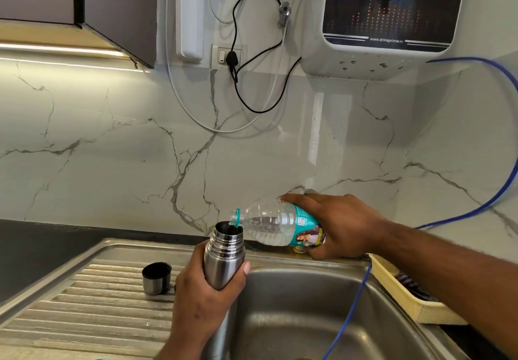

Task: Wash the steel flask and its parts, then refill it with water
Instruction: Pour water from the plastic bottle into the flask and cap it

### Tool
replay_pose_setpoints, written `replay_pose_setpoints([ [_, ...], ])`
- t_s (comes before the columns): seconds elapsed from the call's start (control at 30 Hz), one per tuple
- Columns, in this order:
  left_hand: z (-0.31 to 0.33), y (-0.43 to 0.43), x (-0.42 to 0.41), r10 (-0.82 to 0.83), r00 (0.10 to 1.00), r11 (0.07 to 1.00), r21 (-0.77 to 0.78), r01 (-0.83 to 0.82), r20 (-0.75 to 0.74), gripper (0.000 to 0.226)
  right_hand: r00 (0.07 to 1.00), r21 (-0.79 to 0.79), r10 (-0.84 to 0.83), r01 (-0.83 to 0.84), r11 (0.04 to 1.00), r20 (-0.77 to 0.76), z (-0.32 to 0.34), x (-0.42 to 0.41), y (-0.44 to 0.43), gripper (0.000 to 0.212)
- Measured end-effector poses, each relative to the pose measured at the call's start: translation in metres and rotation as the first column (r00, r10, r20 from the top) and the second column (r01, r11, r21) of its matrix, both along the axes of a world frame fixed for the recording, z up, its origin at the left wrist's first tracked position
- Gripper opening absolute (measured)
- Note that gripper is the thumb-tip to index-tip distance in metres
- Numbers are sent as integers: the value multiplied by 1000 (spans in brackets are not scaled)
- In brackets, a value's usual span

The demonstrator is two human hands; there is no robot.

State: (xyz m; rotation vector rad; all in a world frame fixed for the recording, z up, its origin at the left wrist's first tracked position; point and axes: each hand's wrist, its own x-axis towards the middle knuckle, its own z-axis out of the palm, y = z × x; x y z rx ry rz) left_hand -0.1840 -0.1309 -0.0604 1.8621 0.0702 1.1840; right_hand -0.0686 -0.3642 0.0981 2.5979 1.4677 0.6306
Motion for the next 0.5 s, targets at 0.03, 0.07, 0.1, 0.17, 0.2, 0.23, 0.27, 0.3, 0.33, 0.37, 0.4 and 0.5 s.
replay_pose_setpoints([
  [0.03, 0, 0, 0, 0, 1000, 1000, -14, 0, 2, 56, 1000, 20, 0, 0, 1000, -13, -5, -1, 1, 95],
  [0.07, 2, -1, -1, 2, 1000, 1000, -29, -2, 3, 54, 1000, 45, 5, -4, 999, -26, -9, -3, 2, 95],
  [0.1, 3, -1, -2, 5, 1000, 999, -41, -5, 2, 51, 999, 73, 11, -8, 997, -43, -15, -4, 3, 95],
  [0.17, 7, -2, -4, 12, 1000, 998, -56, -13, -8, 49, 997, 158, 16, -5, 988, -73, -26, -9, 6, 94],
  [0.2, 10, -2, -4, 24, 1000, 998, -59, -24, -8, 49, 997, 221, 18, -1, 975, -76, -31, -11, 7, 95],
  [0.23, 13, -2, -6, 41, 999, 997, -62, -42, -8, 49, 997, 298, 17, 7, 955, -79, -37, -13, 8, 97],
  [0.27, 15, -3, -8, 58, 998, 996, -66, -59, -9, 48, 995, 387, 21, 17, 922, -95, -43, -17, 9, 98],
  [0.3, 18, -4, -8, 67, 998, 995, -75, -68, -12, 46, 991, 480, 37, 28, 877, -125, -46, -20, 9, 99],
  [0.33, 17, -4, -10, 74, 997, 994, -82, -76, -24, 44, 982, 567, 73, 38, 823, -173, -53, -25, 10, 97],
  [0.37, 18, -5, -11, 77, 997, 993, -86, -79, -32, 42, 972, 636, 114, 44, 770, -205, -57, -30, 11, 95],
  [0.4, 17, -6, -13, 75, 996, 993, -87, -79, -46, 41, 961, 690, 152, 51, 722, -230, -64, -35, 12, 92],
  [0.5, 13, -5, -23, 64, 994, 995, -70, -70, -86, 41, 921, 799, 256, 90, 594, -294, -78, -49, 13, 82],
])
